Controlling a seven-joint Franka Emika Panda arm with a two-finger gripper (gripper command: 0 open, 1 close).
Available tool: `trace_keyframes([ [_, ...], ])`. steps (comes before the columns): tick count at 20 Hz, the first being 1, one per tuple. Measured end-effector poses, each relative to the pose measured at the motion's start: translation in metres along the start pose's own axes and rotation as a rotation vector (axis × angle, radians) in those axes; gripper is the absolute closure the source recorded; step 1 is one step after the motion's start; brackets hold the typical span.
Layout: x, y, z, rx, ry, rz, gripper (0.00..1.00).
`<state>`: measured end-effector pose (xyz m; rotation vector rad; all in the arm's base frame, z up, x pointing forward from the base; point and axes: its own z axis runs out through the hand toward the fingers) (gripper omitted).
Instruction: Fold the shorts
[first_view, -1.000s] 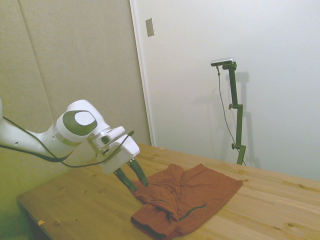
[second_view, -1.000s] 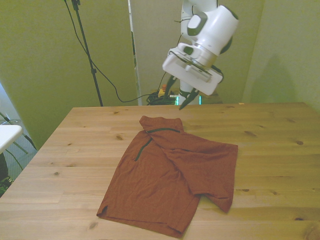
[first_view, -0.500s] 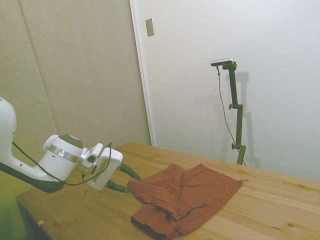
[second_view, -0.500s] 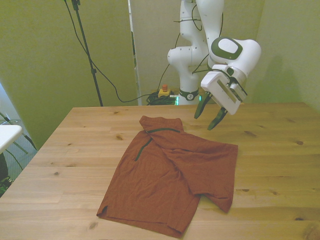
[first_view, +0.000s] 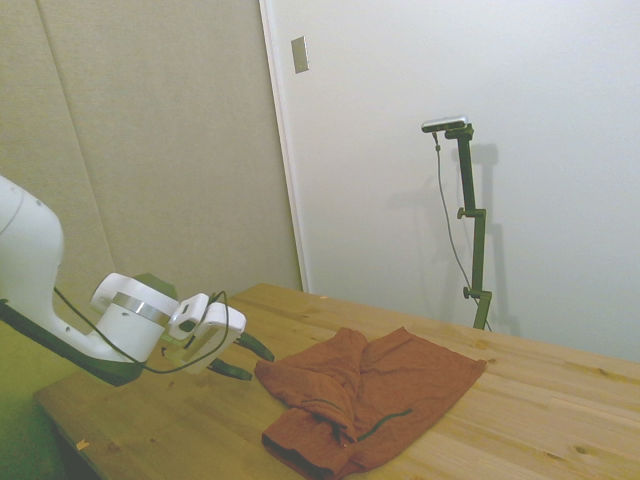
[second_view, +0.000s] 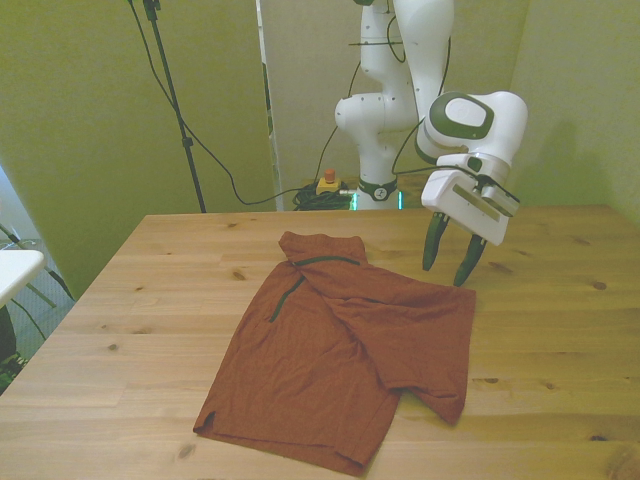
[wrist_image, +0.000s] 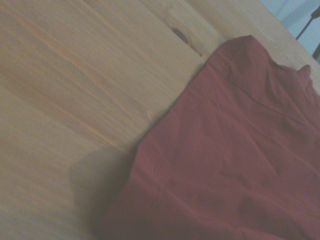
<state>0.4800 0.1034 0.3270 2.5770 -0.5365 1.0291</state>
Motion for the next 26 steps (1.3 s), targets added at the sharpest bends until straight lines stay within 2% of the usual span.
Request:
trace_keyframes([
  [3,0.010,-0.005,0.014,0.010,-0.010,0.013,0.00],
  [11,0.023,-0.001,0.028,0.003,-0.016,0.034,0.00],
  [21,0.040,0.041,0.053,-0.040,-0.034,0.094,0.00],
  [22,0.041,0.044,0.055,-0.042,-0.035,0.098,1.00],
  [26,0.042,0.045,0.056,-0.034,-0.038,0.105,1.00],
])
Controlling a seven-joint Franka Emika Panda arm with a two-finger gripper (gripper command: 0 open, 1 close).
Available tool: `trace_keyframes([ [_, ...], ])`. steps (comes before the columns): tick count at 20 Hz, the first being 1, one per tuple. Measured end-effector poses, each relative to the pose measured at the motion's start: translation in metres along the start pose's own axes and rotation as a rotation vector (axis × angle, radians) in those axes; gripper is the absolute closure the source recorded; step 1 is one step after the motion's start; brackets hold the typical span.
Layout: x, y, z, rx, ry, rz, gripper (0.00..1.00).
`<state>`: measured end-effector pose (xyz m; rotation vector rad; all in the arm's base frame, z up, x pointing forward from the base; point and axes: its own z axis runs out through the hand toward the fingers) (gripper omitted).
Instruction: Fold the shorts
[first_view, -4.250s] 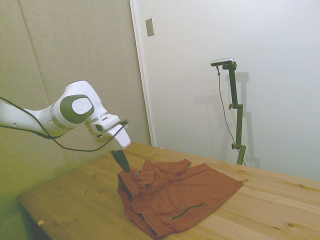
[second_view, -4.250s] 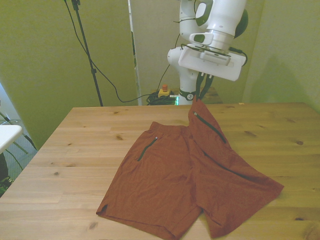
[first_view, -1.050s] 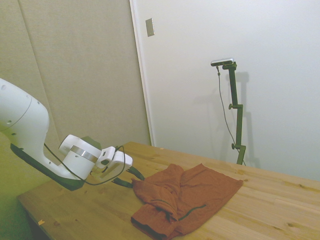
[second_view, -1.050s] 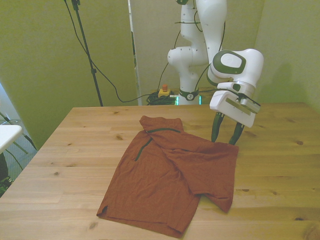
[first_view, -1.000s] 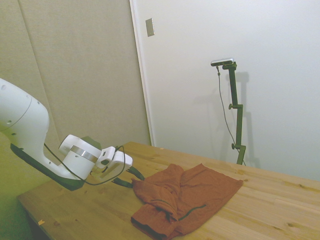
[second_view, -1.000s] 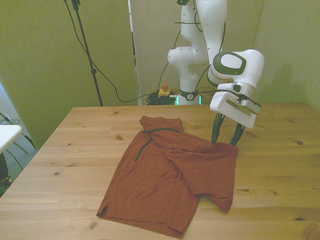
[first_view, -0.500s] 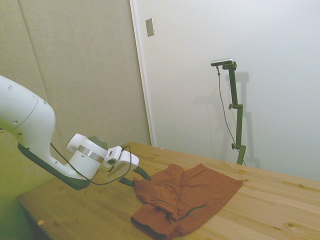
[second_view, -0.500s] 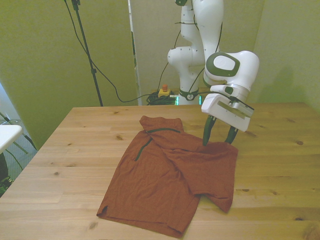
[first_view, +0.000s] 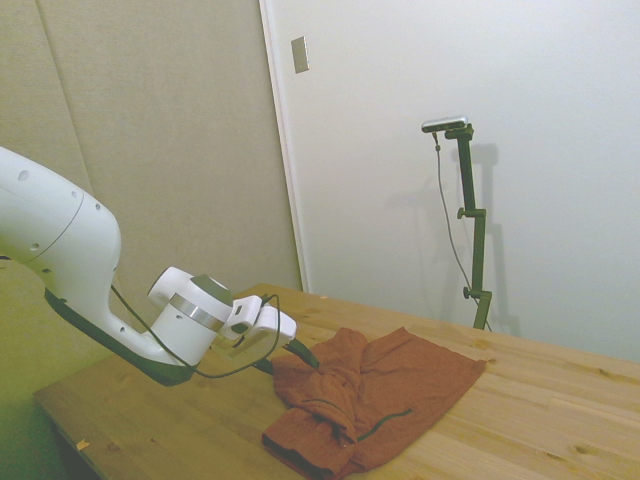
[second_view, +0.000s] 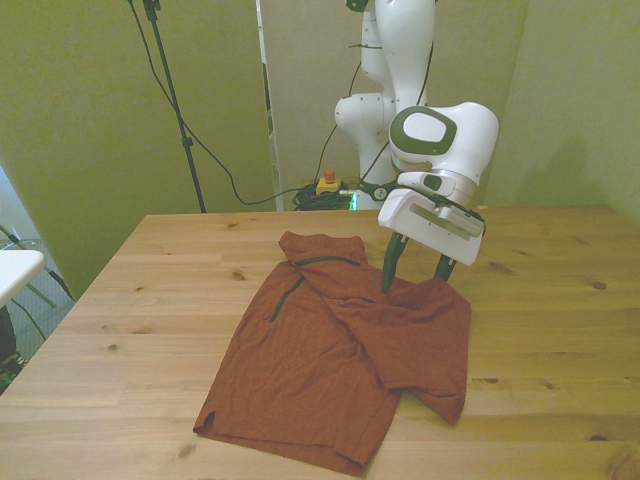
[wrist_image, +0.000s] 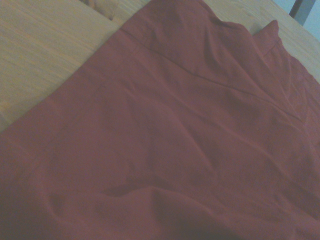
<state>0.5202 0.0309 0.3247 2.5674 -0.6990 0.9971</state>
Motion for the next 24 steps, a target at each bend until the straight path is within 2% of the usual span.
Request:
trace_keyframes([
  [24,-0.017,-0.005,0.002,0.021,-0.031,-0.020,1.00],
])
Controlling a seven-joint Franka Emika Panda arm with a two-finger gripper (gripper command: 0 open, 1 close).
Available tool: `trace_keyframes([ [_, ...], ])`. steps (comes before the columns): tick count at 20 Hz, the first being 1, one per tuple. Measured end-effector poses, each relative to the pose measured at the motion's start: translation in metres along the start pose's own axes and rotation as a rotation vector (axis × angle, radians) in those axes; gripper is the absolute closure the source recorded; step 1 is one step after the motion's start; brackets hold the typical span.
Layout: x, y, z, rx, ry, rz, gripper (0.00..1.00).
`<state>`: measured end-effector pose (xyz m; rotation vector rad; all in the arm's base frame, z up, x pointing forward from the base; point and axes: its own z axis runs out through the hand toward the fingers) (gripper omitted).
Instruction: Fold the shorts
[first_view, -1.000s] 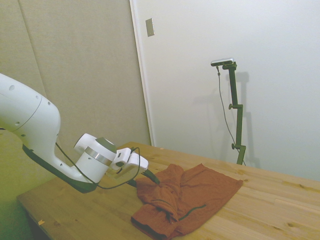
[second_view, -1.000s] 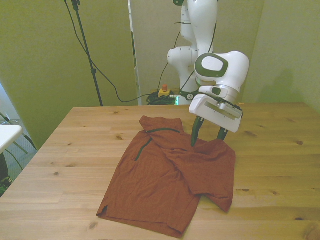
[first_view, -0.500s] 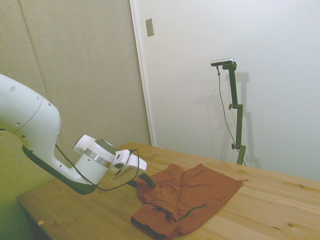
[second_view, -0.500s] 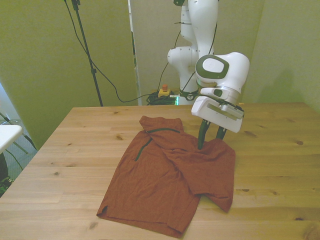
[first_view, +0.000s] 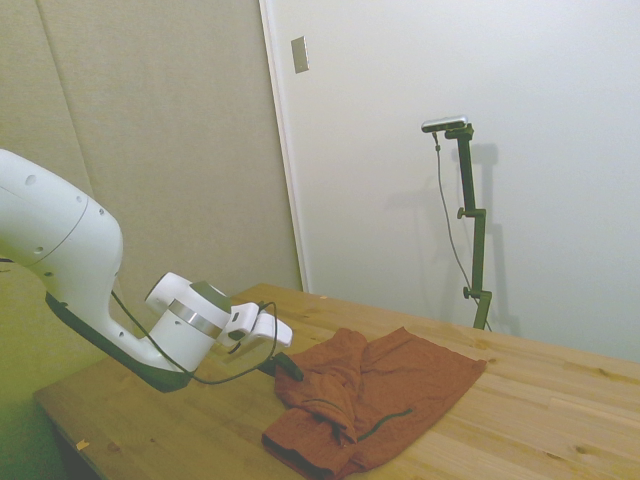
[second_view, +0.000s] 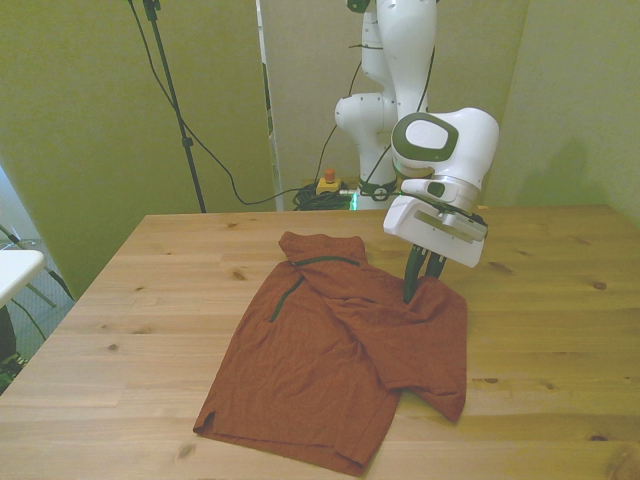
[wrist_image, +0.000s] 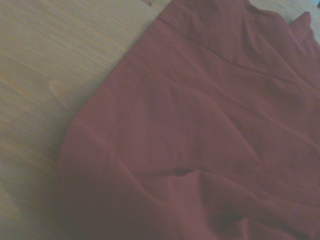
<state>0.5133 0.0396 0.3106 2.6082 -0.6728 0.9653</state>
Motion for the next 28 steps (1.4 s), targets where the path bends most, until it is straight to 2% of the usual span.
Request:
trace_keyframes([
  [10,0.008,0.004,-0.005,0.001,0.013,0.017,1.00],
  [14,0.023,0.014,-0.014,0.011,0.031,0.059,1.00],
  [21,0.076,0.059,-0.041,0.010,0.074,0.158,1.00],
  [28,0.118,0.108,-0.026,0.020,0.031,0.254,1.00],
])
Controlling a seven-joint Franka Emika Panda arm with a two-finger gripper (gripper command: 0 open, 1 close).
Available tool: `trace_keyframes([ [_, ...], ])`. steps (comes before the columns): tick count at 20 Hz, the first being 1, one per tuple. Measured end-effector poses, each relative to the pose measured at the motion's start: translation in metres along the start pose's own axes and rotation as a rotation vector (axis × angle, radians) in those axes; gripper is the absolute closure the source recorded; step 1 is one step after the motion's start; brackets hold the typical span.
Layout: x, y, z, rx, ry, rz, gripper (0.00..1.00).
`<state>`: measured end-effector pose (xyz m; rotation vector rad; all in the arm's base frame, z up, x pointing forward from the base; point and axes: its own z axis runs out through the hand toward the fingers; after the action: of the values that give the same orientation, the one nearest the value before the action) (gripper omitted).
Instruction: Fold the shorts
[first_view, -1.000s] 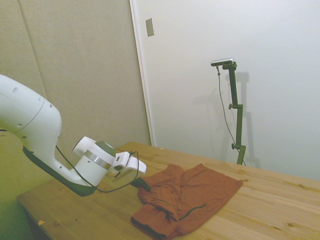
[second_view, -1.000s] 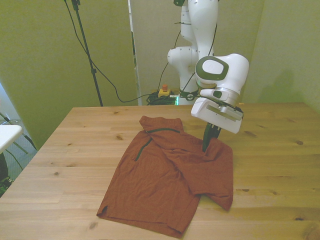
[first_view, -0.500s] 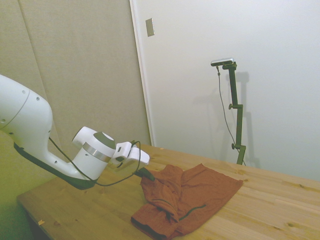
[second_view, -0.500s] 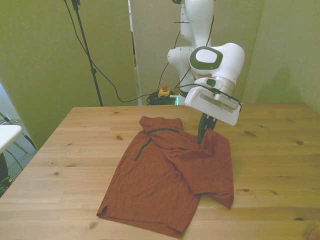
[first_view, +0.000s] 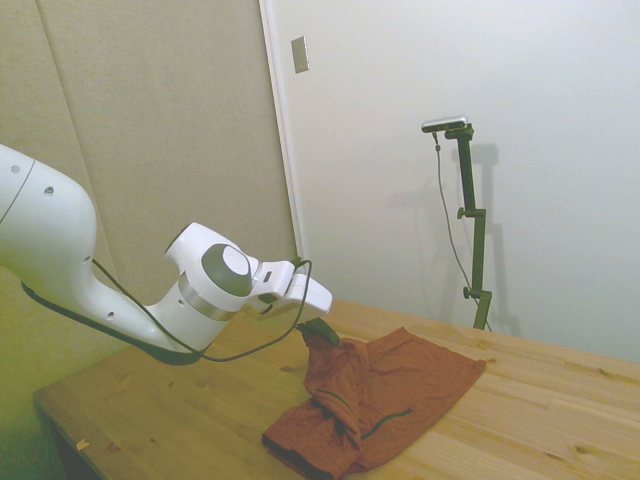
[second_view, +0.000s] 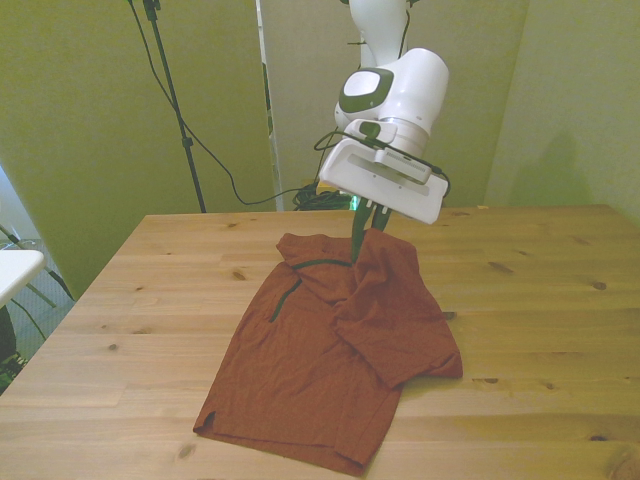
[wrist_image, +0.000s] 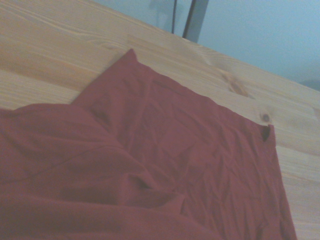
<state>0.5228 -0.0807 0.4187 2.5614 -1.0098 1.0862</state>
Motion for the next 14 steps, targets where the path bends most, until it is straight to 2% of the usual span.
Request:
trace_keyframes([
  [8,0.048,0.035,0.036,-0.009,-0.048,0.082,1.00],
  [14,0.079,0.067,0.049,0.004,-0.101,0.142,1.00],
])
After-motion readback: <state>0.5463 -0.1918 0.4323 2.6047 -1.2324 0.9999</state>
